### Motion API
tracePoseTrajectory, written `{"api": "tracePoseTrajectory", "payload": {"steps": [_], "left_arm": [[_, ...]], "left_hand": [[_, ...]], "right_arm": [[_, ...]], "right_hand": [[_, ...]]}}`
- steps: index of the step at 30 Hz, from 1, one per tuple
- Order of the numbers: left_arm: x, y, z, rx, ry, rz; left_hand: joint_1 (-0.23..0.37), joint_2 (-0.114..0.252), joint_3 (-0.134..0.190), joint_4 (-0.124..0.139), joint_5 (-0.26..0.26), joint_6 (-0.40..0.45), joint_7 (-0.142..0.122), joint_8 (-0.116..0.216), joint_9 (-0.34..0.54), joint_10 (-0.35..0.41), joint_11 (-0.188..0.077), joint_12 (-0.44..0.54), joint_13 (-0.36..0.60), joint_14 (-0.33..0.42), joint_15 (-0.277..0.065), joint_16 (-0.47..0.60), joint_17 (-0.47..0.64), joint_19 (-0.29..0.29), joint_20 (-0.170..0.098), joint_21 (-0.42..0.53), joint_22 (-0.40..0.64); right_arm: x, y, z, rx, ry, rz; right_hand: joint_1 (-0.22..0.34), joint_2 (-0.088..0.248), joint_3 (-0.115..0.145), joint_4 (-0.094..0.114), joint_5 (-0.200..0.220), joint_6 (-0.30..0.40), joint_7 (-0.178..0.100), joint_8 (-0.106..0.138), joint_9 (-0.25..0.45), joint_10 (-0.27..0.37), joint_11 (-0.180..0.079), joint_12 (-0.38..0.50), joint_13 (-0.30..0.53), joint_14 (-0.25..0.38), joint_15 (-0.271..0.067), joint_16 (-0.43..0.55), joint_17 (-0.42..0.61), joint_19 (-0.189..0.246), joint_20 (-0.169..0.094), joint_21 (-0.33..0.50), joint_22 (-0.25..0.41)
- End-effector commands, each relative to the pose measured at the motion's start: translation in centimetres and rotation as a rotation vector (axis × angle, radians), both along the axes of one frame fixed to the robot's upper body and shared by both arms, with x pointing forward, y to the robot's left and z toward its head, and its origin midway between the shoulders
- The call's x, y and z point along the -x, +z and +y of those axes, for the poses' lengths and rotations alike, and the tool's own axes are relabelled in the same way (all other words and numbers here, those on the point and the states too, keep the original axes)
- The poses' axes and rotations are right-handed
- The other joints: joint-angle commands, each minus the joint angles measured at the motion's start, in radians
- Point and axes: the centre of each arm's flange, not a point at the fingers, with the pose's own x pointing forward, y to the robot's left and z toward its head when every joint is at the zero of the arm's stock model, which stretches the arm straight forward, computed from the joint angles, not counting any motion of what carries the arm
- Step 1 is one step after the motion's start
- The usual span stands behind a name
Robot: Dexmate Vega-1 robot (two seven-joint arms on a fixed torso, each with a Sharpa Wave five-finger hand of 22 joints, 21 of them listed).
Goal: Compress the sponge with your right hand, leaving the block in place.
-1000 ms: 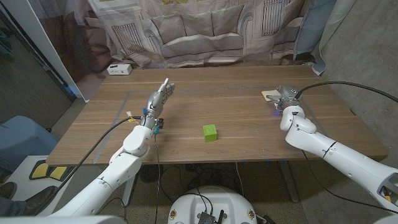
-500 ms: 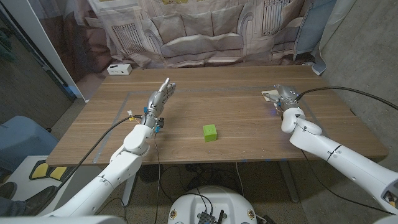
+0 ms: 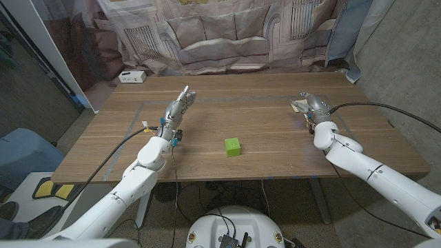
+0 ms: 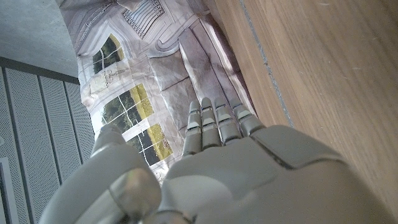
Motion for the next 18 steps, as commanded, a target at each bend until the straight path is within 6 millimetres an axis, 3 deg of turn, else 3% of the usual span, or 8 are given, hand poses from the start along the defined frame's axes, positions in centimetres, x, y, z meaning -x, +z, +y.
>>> {"api": "tracePoseTrajectory", "payload": {"steps": [1,9,18], "left_arm": [[-0.8,-0.1,-0.7,-0.014,-0.023,0.016],[-0.9,0.4,-0.7,-0.024,-0.020,0.015],[-1.3,1.0,-0.9,-0.030,-0.027,0.012]], "left_hand": [[0.006,0.007,0.001,-0.008,-0.003,0.006,-0.001,0.000,0.003,0.006,0.001,-0.003,0.001,0.008,-0.001,0.001,0.005,0.003,-0.008,0.002,0.005],[0.006,0.007,0.001,-0.009,-0.003,0.005,0.001,-0.001,0.003,0.005,0.001,-0.003,0.001,0.008,-0.001,0.000,0.005,0.003,-0.008,0.002,0.005],[0.006,0.007,0.001,-0.009,-0.003,0.001,-0.001,-0.003,0.003,0.006,0.000,-0.003,0.001,0.005,-0.001,-0.001,0.005,0.003,-0.007,0.002,0.005]], "right_arm": [[0.0,-0.1,0.6,-0.118,0.136,-0.037],[0.1,-0.1,0.9,-0.177,0.196,-0.068],[0.0,0.4,2.0,-0.252,0.303,-0.098]], "right_hand": [[-0.030,-0.006,-0.008,0.014,0.000,-0.011,-0.001,0.005,0.002,-0.019,0.001,0.003,0.000,-0.021,0.002,0.003,-0.003,-0.021,-0.001,-0.004,0.004],[-0.093,-0.016,-0.033,0.040,0.004,0.015,-0.005,0.018,0.000,-0.052,0.005,0.006,-0.001,-0.057,0.001,0.006,-0.009,-0.059,-0.017,-0.004,0.004],[-0.116,-0.019,-0.042,0.048,0.005,0.019,-0.010,0.017,-0.002,-0.060,0.003,0.008,-0.001,-0.070,0.003,0.008,-0.012,-0.072,-0.016,-0.002,0.005]]}}
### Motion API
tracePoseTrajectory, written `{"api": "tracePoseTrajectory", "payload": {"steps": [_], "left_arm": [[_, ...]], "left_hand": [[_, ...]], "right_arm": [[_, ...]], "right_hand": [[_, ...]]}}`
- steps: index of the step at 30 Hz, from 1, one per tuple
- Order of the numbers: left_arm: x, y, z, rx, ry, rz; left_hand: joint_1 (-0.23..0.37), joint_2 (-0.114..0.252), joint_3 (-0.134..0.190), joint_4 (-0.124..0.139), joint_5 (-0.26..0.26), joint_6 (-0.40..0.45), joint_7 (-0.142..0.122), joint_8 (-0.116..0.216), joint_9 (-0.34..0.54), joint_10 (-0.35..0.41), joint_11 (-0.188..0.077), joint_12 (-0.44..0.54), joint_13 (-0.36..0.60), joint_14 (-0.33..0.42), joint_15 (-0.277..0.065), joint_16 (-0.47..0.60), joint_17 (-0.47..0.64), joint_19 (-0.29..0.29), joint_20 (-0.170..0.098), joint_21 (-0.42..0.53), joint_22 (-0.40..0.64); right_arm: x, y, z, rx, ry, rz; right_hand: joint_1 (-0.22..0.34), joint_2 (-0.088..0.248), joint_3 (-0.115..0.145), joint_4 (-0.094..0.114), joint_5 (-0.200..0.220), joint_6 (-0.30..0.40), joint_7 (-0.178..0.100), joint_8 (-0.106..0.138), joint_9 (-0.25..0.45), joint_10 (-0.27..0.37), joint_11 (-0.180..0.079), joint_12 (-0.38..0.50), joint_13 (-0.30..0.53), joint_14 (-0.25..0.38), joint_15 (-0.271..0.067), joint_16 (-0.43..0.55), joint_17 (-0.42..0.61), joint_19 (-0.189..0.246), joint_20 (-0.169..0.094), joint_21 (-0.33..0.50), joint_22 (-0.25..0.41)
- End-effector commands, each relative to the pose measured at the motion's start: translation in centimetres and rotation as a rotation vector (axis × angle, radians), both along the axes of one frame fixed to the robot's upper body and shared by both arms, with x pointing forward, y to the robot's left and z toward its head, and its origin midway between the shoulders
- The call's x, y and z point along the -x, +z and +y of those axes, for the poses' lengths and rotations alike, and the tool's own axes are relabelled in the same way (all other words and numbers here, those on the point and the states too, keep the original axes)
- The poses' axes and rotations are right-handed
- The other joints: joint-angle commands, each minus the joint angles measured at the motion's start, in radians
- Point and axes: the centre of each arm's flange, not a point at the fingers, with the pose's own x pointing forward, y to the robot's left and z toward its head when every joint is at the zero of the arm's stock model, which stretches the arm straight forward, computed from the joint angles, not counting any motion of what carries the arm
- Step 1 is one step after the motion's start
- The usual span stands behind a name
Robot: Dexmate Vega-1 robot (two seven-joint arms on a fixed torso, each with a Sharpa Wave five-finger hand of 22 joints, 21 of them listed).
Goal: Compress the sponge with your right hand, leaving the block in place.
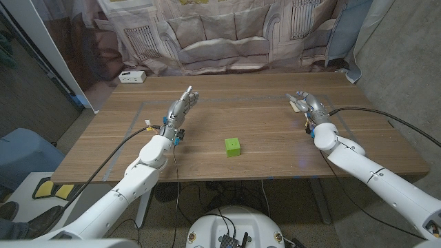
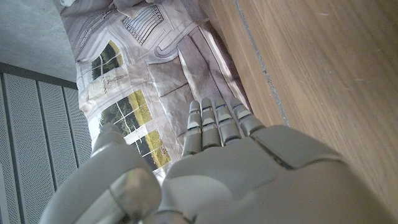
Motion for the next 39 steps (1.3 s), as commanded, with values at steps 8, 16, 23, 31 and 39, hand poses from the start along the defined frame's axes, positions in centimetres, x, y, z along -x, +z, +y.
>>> {"api": "tracePoseTrajectory", "payload": {"steps": [8,16,23,31,39], "left_arm": [[-0.6,1.2,-0.3,-0.017,0.005,0.000],[-1.7,2.0,-1.1,-0.017,-0.026,0.003],[-2.1,2.2,-2.0,-0.058,-0.053,0.011],[-1.8,2.2,-1.9,-0.056,-0.056,0.005],[-1.6,2.1,-1.6,-0.060,-0.061,-0.006]], "left_hand": [[0.005,0.007,0.006,-0.006,-0.004,-0.002,0.000,-0.004,0.003,0.003,0.000,-0.004,0.001,0.006,-0.001,0.000,0.005,0.003,-0.007,0.002,0.005],[0.005,0.006,0.005,-0.007,-0.004,-0.003,0.000,-0.004,0.003,0.004,-0.002,-0.004,0.001,0.005,-0.001,-0.001,0.005,0.002,-0.007,0.002,0.005],[0.004,0.006,0.005,-0.007,-0.004,-0.004,-0.001,-0.004,0.003,0.003,0.000,-0.004,0.001,0.005,-0.002,-0.001,0.005,0.002,-0.008,0.001,0.004],[0.003,0.005,0.005,-0.008,-0.004,-0.011,-0.001,-0.006,0.003,0.003,0.004,-0.005,0.001,0.004,-0.001,-0.001,0.005,0.002,-0.007,0.001,0.004],[0.003,0.005,0.006,-0.010,-0.004,-0.058,-0.005,-0.018,0.003,-0.025,0.003,-0.014,0.001,-0.016,-0.001,-0.007,0.005,-0.003,-0.008,0.000,0.005]], "right_arm": [[-0.1,0.9,1.7,-0.112,0.172,-0.070],[0.0,1.3,2.2,-0.197,0.259,-0.085],[0.1,1.1,2.8,-0.274,0.368,-0.109],[0.8,1.4,3.5,-0.317,0.469,-0.119],[0.4,1.2,4.8,-0.397,0.632,-0.128]], "right_hand": [[-0.037,-0.005,-0.013,0.014,0.007,0.055,0.003,0.021,0.002,0.014,-0.002,0.021,-0.001,0.014,0.000,0.019,-0.004,0.000,-0.007,0.009,0.005],[-0.041,-0.005,-0.014,0.012,0.009,0.049,-0.005,0.015,0.002,0.030,-0.003,0.027,-0.001,0.023,0.000,0.023,-0.009,0.012,-0.008,0.014,0.005],[-0.045,-0.005,-0.015,0.010,0.009,0.035,-0.005,0.008,0.001,0.033,-0.002,0.027,-0.001,0.030,-0.003,0.026,-0.012,0.024,-0.009,0.019,0.005],[-0.047,-0.005,-0.016,0.007,0.010,0.019,-0.021,0.002,0.001,0.034,0.002,0.027,-0.001,0.036,-0.002,0.028,-0.016,0.033,-0.006,0.021,0.005],[-0.056,-0.008,-0.020,0.007,0.009,0.006,0.002,-0.003,0.001,0.043,0.000,0.029,-0.001,0.051,-0.007,0.034,-0.020,0.056,-0.011,0.027,0.004]]}}
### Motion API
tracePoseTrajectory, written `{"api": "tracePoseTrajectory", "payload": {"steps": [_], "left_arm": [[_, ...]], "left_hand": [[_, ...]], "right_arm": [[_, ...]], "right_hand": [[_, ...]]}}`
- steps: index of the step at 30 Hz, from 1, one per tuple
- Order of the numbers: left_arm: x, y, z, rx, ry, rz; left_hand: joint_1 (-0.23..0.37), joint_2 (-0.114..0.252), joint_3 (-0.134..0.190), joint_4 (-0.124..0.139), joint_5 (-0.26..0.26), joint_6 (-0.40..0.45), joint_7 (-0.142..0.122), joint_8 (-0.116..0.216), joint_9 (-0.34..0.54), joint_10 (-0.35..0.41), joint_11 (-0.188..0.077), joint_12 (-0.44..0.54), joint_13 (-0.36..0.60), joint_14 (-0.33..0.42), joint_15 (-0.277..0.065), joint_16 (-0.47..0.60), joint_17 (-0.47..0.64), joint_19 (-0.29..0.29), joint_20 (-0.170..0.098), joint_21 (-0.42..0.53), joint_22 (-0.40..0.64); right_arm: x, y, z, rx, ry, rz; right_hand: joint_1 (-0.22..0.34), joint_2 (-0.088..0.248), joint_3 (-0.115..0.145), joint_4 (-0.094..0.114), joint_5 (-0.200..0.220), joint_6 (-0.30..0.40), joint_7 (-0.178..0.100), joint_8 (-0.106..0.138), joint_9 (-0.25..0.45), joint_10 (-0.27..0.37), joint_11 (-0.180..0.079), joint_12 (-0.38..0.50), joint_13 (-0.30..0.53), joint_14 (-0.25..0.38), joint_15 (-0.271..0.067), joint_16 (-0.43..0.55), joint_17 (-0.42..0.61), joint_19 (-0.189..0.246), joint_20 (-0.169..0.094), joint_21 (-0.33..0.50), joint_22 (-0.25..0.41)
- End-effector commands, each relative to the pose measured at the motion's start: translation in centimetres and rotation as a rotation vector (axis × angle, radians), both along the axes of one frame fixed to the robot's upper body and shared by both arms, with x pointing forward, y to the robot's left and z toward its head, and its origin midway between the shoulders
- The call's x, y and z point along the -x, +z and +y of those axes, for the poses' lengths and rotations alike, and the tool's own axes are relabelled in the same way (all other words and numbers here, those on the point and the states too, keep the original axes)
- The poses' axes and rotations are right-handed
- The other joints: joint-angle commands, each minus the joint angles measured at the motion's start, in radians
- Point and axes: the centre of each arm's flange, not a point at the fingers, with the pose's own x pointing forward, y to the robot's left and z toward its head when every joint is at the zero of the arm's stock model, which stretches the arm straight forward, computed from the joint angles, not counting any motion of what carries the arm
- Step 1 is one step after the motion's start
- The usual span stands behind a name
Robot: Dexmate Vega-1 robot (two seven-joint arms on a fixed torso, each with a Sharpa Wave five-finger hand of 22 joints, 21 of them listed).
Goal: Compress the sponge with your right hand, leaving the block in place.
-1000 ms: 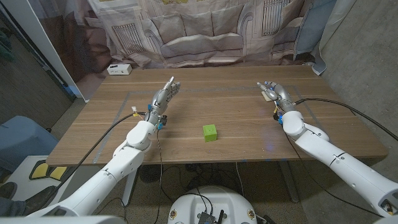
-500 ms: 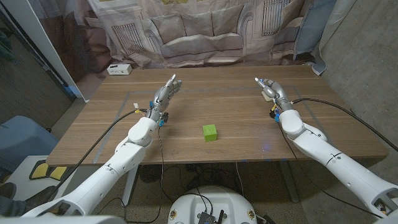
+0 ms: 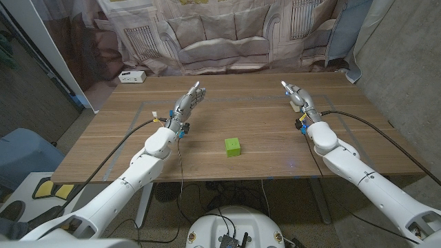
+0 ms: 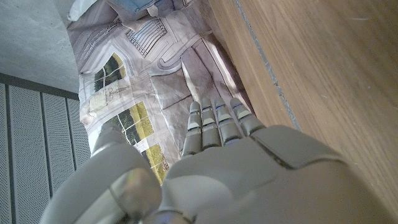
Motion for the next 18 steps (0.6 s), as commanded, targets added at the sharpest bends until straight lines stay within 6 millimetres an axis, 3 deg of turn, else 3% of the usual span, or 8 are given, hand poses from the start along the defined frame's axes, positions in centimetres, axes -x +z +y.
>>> {"api": "tracePoseTrajectory", "payload": {"steps": [1,6,18], "left_arm": [[0.1,0.1,0.1,-0.011,-0.017,-0.015],[-0.1,0.2,-0.2,-0.046,-0.015,-0.004],[-0.4,0.0,-0.1,-0.048,0.009,0.002]], "left_hand": [[0.003,0.005,0.003,-0.007,-0.003,-0.027,0.001,-0.007,0.003,-0.018,0.004,-0.007,0.001,-0.020,0.003,-0.004,0.005,-0.006,-0.008,-0.001,0.005],[0.003,0.006,0.003,-0.009,-0.003,-0.045,-0.001,-0.008,0.002,-0.034,0.007,-0.011,0.001,-0.035,0.007,-0.007,0.005,-0.015,-0.014,-0.004,0.005],[0.004,0.007,0.005,-0.010,-0.003,-0.062,0.001,-0.006,0.002,-0.051,0.008,-0.013,0.001,-0.053,0.009,-0.008,0.005,-0.026,-0.017,-0.006,0.005]], "right_arm": [[-0.1,-0.2,1.5,-0.110,0.220,-0.035],[-0.8,-0.8,1.8,-0.172,0.339,-0.040],[-1.2,-0.5,1.7,-0.197,0.405,-0.063]], "right_hand": [[-0.015,-0.003,-0.009,0.003,0.009,-0.011,0.007,-0.004,0.000,0.011,0.000,0.009,0.003,0.015,0.000,0.006,-0.002,0.016,-0.010,0.006,0.005],[-0.025,-0.017,-0.018,0.003,0.009,-0.036,0.001,-0.011,0.000,0.010,0.004,0.007,0.003,0.017,0.003,0.006,-0.005,0.022,-0.009,0.006,0.004],[-0.043,-0.039,-0.034,0.004,0.010,-0.060,0.015,-0.012,-0.001,-0.004,0.004,0.001,0.003,0.002,0.010,-0.001,-0.010,0.011,-0.004,-0.002,0.004]]}}
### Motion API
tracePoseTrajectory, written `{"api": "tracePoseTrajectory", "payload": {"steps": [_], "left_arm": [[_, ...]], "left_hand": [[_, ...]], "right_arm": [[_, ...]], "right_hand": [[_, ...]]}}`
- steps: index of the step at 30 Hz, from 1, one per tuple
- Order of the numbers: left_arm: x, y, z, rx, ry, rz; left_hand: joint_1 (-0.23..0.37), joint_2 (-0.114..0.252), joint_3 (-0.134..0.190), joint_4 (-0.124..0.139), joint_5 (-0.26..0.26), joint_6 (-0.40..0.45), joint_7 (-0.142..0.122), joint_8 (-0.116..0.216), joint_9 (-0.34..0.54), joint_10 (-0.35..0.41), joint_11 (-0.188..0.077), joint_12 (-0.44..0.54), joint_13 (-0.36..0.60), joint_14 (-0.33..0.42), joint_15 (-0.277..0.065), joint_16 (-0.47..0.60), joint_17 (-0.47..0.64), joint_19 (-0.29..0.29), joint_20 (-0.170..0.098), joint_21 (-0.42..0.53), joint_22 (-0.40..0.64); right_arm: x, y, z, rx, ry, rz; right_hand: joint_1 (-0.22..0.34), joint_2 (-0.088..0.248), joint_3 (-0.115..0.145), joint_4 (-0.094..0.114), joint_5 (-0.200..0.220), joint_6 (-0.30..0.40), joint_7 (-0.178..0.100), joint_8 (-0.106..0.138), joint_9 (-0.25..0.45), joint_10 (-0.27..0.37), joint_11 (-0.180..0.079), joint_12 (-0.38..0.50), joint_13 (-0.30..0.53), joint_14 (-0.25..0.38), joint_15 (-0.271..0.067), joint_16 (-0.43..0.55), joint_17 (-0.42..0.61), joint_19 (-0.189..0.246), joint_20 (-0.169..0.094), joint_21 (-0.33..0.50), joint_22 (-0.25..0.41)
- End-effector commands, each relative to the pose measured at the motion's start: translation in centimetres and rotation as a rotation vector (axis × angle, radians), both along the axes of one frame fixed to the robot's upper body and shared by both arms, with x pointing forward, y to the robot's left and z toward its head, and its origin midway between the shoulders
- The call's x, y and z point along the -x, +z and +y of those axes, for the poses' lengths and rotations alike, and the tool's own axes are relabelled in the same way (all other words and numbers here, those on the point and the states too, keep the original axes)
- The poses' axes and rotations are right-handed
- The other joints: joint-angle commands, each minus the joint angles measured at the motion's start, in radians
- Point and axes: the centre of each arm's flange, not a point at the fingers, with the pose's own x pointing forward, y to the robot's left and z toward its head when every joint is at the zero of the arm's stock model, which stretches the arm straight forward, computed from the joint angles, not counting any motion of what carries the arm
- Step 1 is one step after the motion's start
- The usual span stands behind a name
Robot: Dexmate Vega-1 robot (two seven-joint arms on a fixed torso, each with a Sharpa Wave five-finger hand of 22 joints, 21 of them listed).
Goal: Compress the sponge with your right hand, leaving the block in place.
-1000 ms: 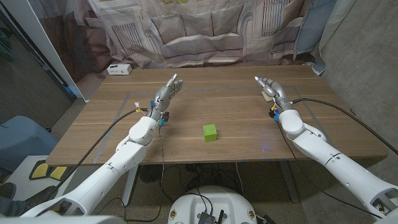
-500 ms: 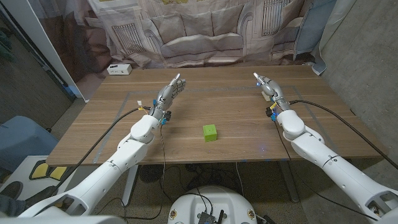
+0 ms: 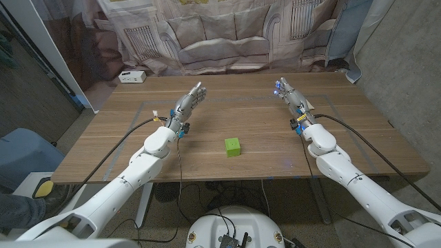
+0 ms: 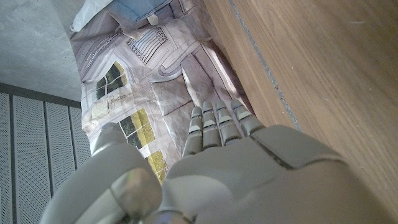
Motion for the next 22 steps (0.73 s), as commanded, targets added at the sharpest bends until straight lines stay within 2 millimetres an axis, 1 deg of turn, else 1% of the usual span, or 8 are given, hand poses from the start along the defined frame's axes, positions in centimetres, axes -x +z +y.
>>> {"api": "tracePoseTrajectory", "payload": {"steps": [1,5,10,13,22], "left_arm": [[-0.27,-0.15,0.06,-0.005,0.016,0.004],[-0.31,-0.10,0.24,-0.004,0.018,0.001],[-0.61,-0.31,0.32,-0.003,0.011,0.007],[-0.71,-0.32,0.34,-0.004,0.009,0.007],[-0.96,-0.65,0.65,0.001,0.001,0.012]], "left_hand": [[0.004,0.007,0.002,-0.008,-0.003,-0.003,0.002,-0.002,0.002,-0.002,0.000,-0.001,0.003,-0.007,-0.002,-0.004,0.005,-0.003,-0.003,-0.006,0.005],[0.004,0.007,0.002,-0.008,-0.003,-0.004,0.001,-0.001,0.002,-0.004,-0.001,-0.001,0.003,-0.007,-0.002,-0.003,0.005,-0.004,-0.003,-0.005,0.004],[0.004,0.007,0.002,-0.009,-0.003,-0.006,0.003,0.001,0.002,-0.006,0.000,-0.001,0.003,-0.011,-0.001,-0.003,0.005,-0.007,-0.002,-0.006,0.004],[0.004,0.007,0.003,-0.009,-0.003,-0.006,0.004,0.001,0.002,-0.008,0.000,-0.001,0.003,-0.012,-0.001,-0.003,0.005,-0.008,-0.003,-0.006,0.004],[0.003,0.007,0.003,-0.010,-0.003,-0.005,0.003,0.004,0.002,-0.006,0.001,0.002,0.003,-0.012,0.001,-0.001,0.005,-0.010,-0.004,-0.006,0.004]], "right_arm": [[-0.29,0.28,0.07,-0.042,0.101,-0.038],[-0.25,0.32,0.12,-0.040,0.112,-0.039],[-0.54,-0.17,0.21,-0.052,0.143,-0.019],[-0.47,-0.25,0.23,-0.051,0.136,-0.017],[-0.24,-0.28,0.33,-0.051,0.122,-0.006]], "right_hand": [[-0.006,-0.009,-0.011,0.004,0.010,-0.009,-0.001,-0.001,-0.001,-0.009,0.001,0.001,0.003,-0.005,0.007,-0.002,-0.001,-0.005,-0.002,-0.002,0.004],[-0.011,-0.014,-0.016,0.005,0.011,-0.014,0.000,-0.001,-0.001,-0.014,0.003,-0.001,0.003,-0.009,0.008,-0.003,-0.002,-0.009,-0.001,-0.004,0.004],[-0.015,-0.017,-0.018,0.006,0.012,-0.019,0.001,-0.001,-0.001,-0.016,0.004,-0.001,0.003,-0.011,0.009,-0.004,-0.002,-0.010,-0.001,-0.005,0.004],[-0.018,-0.019,-0.020,0.006,0.012,-0.019,0.001,0.000,-0.001,-0.015,0.007,-0.001,0.003,-0.011,0.010,-0.003,-0.003,-0.010,0.000,-0.005,0.004],[-0.024,-0.024,-0.024,0.007,0.013,-0.018,0.003,0.003,-0.001,-0.012,0.005,0.001,0.003,-0.009,0.011,-0.002,-0.004,-0.009,0.001,-0.005,0.004]]}}
